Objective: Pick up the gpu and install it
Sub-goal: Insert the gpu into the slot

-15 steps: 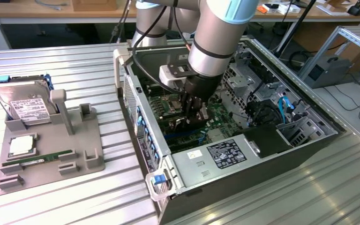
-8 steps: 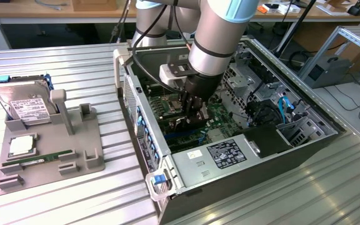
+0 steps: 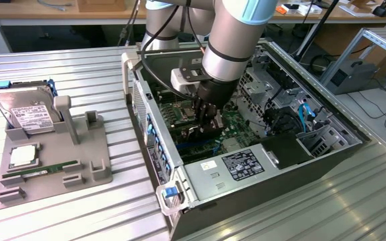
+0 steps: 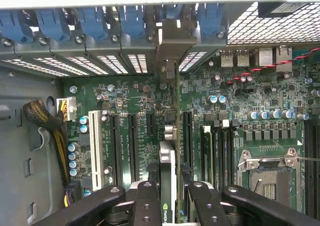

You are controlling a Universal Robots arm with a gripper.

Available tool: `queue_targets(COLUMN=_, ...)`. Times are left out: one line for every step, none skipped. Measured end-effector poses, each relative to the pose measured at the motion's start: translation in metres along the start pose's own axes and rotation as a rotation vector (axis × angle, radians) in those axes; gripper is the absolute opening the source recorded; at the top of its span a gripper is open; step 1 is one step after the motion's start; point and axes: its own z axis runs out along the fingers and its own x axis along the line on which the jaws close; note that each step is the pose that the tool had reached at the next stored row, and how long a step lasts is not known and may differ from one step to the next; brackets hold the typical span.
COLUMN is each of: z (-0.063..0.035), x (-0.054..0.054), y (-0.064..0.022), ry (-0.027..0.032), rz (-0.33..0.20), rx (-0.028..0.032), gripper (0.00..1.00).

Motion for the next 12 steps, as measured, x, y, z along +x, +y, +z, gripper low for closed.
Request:
queue_targets(z=0.0000, x=0.0000, y=0.0000, ry=0.0000, rz=0.000, rx=0.0000, gripper=0.27)
queue_targets(z=0.0001, x=-0.0002, y=0.0000, ry=-0.0001, rz=0.000, rx=0.0001, gripper=0.27)
queue_targets(z=0.0001, x=-0.0009, y=0.0000, ry=0.0000, rz=0.000, rx=0.0001, gripper=0.27)
queue_targets(z=0.0001, x=-0.0019, y=0.0001, ry=0.0000, rz=0.000, rx=0.0000, gripper=0.27)
queue_targets(z=0.0001, x=-0.0025, y=0.0000, ry=0.0000, rz=0.000, rx=0.0000, gripper=0.27)
queue_targets(z=0.0001, x=-0.0027, y=0.0004, ry=0.0000, rz=0.000, rx=0.0001, gripper=0.27)
queue_targets(z=0.0001, x=-0.0027, y=0.0012, ry=0.0001, rz=0.000, rx=0.0000, gripper=0.27)
queue_targets(z=0.0001, x=-0.0027, y=0.0013, ry=0.0001, rz=0.000, rx=0.0000, gripper=0.27)
queue_targets(z=0.0001, x=-0.0027, y=0.0014, ry=0.0001, rz=0.000, rx=0.0000, gripper=0.27)
queue_targets(z=0.0001, x=-0.0027, y=0.0015, ry=0.0000, rz=0.000, rx=0.0000, gripper=0.27)
queue_targets(z=0.0001, x=-0.0027, y=0.0015, ry=0.0000, rz=0.000, rx=0.0000, gripper=0.27)
queue_targets(z=0.0001, x=-0.0027, y=0.0015, ry=0.0000, rz=0.000, rx=0.0000, gripper=0.27)
